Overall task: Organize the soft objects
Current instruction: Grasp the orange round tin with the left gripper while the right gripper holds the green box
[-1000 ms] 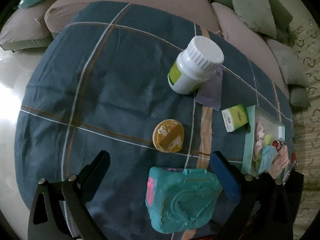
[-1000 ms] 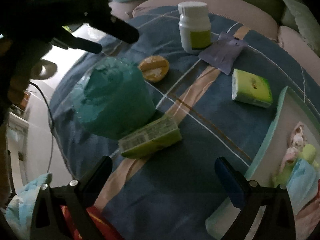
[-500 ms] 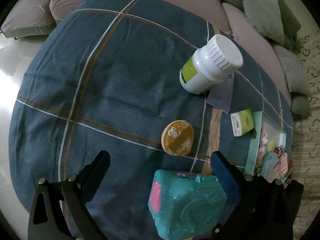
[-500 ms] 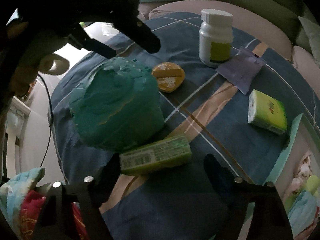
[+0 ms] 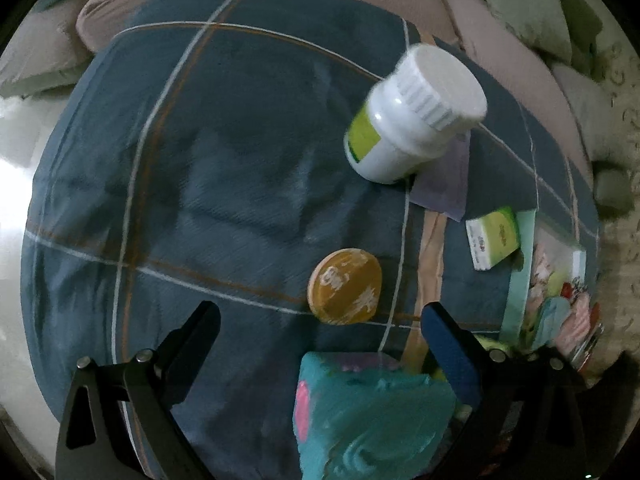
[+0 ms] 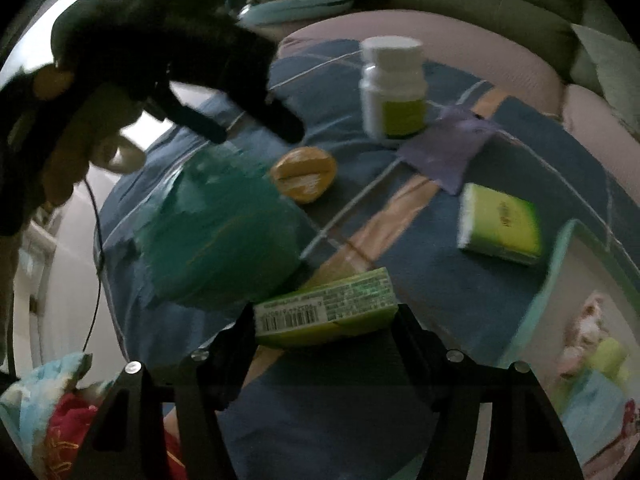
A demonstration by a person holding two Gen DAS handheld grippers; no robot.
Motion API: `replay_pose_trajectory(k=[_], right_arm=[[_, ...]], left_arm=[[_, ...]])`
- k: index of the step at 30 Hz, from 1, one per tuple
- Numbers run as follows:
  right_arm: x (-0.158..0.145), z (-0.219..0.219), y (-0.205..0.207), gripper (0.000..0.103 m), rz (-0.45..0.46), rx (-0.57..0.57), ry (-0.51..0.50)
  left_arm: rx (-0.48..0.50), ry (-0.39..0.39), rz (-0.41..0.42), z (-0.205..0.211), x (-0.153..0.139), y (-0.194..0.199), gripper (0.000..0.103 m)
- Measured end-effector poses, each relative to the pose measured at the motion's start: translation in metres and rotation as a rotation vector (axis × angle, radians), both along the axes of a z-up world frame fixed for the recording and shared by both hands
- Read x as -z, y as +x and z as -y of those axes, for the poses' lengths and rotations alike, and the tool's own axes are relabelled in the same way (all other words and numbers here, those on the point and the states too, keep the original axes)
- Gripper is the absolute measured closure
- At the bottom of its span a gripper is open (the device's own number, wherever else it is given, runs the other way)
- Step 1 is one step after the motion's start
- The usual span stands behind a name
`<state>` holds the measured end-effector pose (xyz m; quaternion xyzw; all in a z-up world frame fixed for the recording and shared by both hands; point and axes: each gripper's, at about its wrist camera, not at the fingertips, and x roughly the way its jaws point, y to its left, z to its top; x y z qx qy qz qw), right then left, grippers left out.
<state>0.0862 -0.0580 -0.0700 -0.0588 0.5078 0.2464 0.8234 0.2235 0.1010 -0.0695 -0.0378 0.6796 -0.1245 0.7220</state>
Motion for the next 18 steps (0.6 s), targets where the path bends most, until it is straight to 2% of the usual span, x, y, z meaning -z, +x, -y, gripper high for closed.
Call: replay_pose_trajectory(k=[8,10,12,18], right_arm=[[-0.043,0.070,0.008,0.034,0.089,0.254,0.087],[-0.043,0.085,0.012,0.034,0.080,0.321,0.105],[-0.041,0.096,0.014,0.034,0.060,0.369,0.107],[-0.033,0.111,0.020,0.034,0.023,0.447,0.122]], left_arm=[[0.120,0.140,-0.060,0.034,0.017,0.015,0.005],[0.150,0.177,-0.078,0.043,0.020,0.020,0.010],[0.169,0.198,-0.090,0.051,0.022,0.024,0.022],[0.237,0.265,-0.102,0.081,0.024,0.031,0.026]])
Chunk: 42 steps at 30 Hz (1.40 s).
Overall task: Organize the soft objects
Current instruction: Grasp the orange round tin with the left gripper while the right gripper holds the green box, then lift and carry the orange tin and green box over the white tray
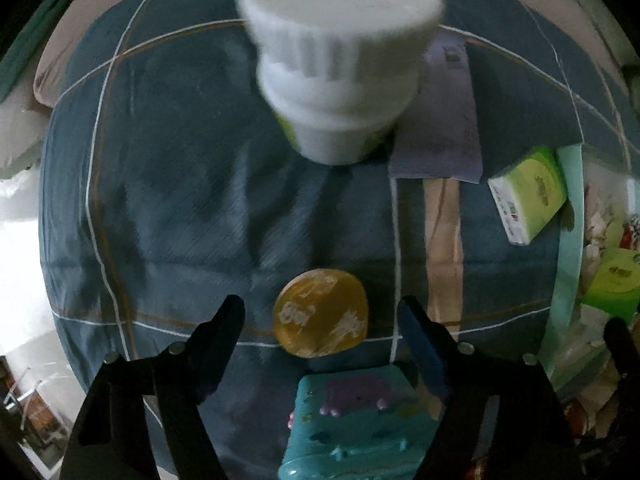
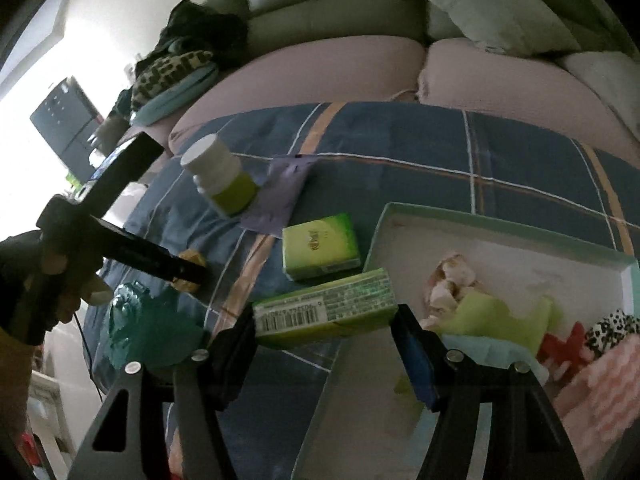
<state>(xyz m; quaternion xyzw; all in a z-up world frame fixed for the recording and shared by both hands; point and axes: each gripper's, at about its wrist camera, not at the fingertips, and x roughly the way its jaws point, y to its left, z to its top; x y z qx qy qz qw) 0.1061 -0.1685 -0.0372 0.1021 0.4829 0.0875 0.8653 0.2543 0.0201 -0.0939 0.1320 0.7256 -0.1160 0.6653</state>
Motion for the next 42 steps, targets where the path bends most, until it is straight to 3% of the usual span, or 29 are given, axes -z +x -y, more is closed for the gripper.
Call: replay_pose_trajectory(k=[2,5,10,19,26,33,37,42], right_arm=[[0.000,0.002,0.000,0.034,0.003,0.005,0.001],[-0.002,0.004,-0.003,0.034,0.002,0.006,0.004],[-0.003,0.005,-0.003,0.034,0.000,0.006,0.002],[-0.009,0.010,-0.007,0.034,0.007,0.009,0.007],[-0.020,0.025,-0.014,0.034,0.032,0.053,0.009],[-0.034,0.046,-0.021,0.034,0.074,0.111,0.032],[-0.042,0.067,-0.027,0.034,0.084,0.173,0.023],[-0.042,0.102,-0.033,0.034,0.077,0.287,0.002]], left_arm=[[0.016,0.007,-0.011,0.010,0.003,0.001,0.035],[0.033,0.033,-0.016,0.016,0.007,0.002,0.038],[0.015,0.063,-0.018,0.022,0.012,0.004,0.051],[-0.022,0.046,0.021,0.027,-0.005,0.001,0.052],[-0.013,0.042,0.088,0.032,-0.037,-0.007,0.052],[0.037,-0.018,0.199,0.065,-0.091,-0.023,0.052],[0.083,-0.090,0.248,0.094,-0.122,-0.035,0.052],[0.172,-0.184,0.292,0.139,-0.124,-0.056,0.052]])
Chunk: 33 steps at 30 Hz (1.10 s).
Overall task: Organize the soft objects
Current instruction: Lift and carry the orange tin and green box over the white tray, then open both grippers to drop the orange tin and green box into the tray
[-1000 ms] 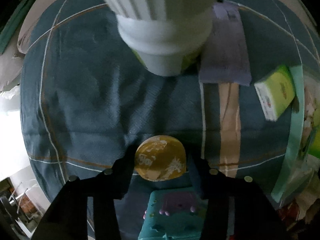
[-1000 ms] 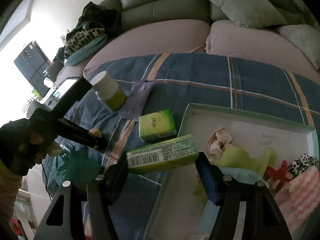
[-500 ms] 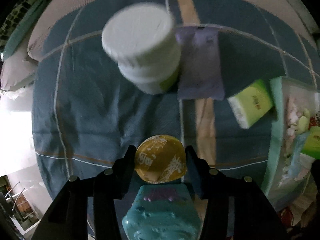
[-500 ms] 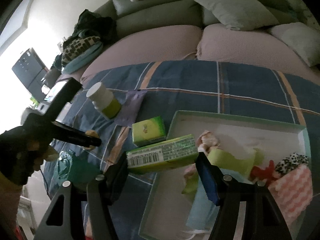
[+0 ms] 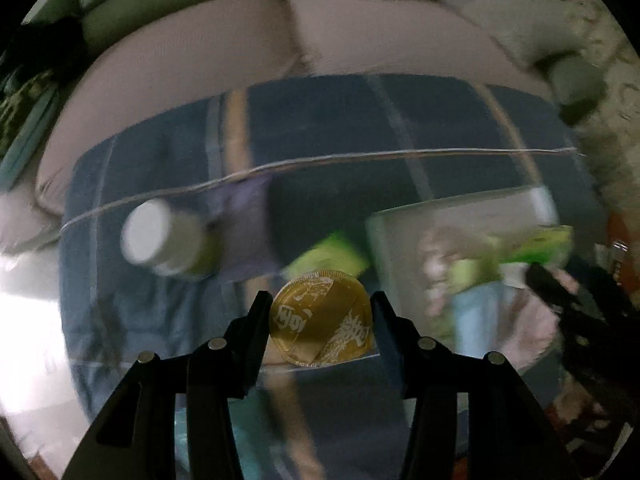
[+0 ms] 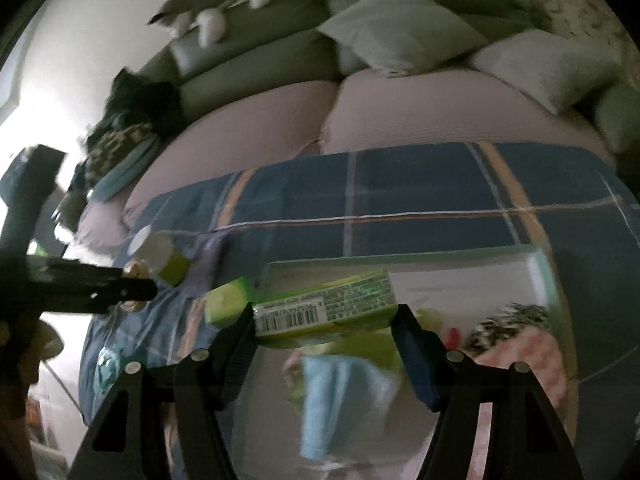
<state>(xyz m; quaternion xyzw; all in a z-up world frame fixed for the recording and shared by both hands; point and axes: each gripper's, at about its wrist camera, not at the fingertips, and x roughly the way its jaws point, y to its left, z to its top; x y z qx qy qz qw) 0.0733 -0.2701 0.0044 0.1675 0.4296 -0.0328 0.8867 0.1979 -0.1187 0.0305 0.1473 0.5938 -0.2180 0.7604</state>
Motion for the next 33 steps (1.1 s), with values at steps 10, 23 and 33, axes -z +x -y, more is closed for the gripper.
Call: replay_pose_trajectory(k=[10,23,33], right_arm=[[0.012,0.067,-0.014,0.034,-0.049,0.210,-0.040],[0.033,0.116,-0.014,0.033,-0.027,0.355,-0.007],[0.044,0.129,-0.018,0.033,-0.056,0.407,0.026]], left_arm=[[0.088,-0.062,0.028,0.096,0.030,-0.034,0.052],[0.012,-0.063,0.083,0.138,0.075,-0.035,0.052],[-0.043,-0.117,0.069,0.137,0.099,-0.043,0.052]])
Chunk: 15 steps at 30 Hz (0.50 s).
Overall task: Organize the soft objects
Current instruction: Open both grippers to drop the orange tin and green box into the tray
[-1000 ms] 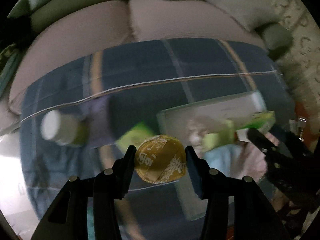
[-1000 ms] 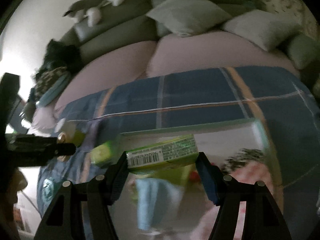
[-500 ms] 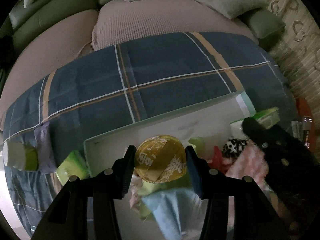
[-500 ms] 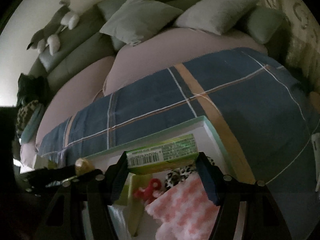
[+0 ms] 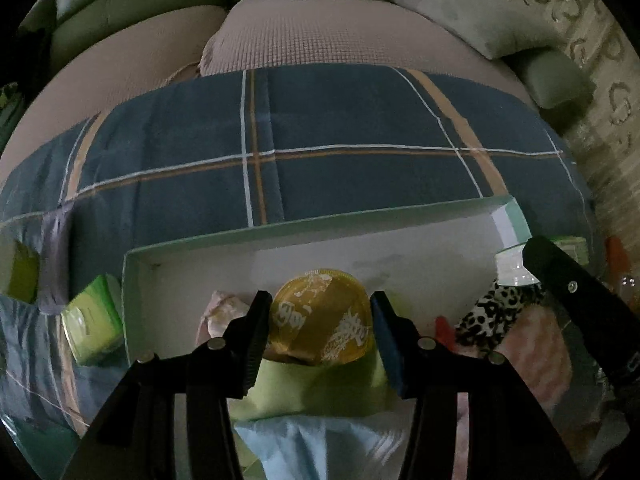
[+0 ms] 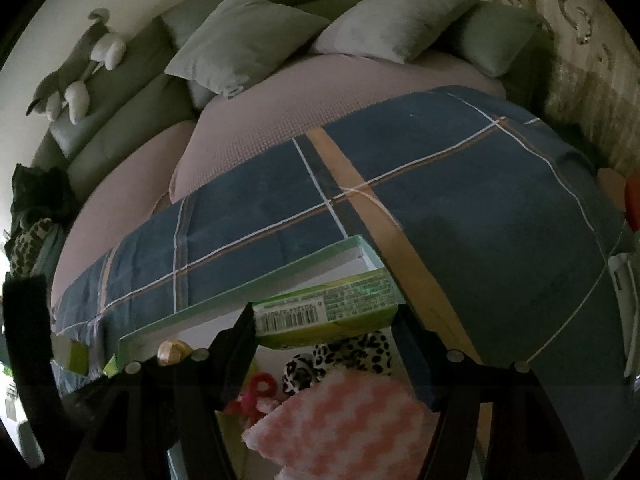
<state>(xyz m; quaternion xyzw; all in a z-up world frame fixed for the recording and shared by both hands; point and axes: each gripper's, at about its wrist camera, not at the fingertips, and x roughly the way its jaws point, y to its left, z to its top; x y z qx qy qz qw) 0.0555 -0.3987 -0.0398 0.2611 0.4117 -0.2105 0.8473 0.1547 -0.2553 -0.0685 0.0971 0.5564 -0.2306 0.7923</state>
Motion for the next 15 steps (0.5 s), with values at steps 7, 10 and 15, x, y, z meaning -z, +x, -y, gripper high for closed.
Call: replay_pose_trajectory(k=[7,10,15], right_arm=[[0.002,-0.005,0.004,0.033,-0.004,-0.008,0.002],[0.002,-0.007,0.005,0.033,-0.011,-0.013,-0.001],[0.002,-0.007,0.004,0.032,-0.022,-0.005,-0.003]], left_arm=[[-0.044,-0.074,-0.016,-0.016,-0.006,0.002,0.027],[-0.066,-0.075,-0.026,-0.023,-0.007,0.003,0.026],[-0.089,-0.069,-0.013,-0.031,-0.014,0.003,0.026]])
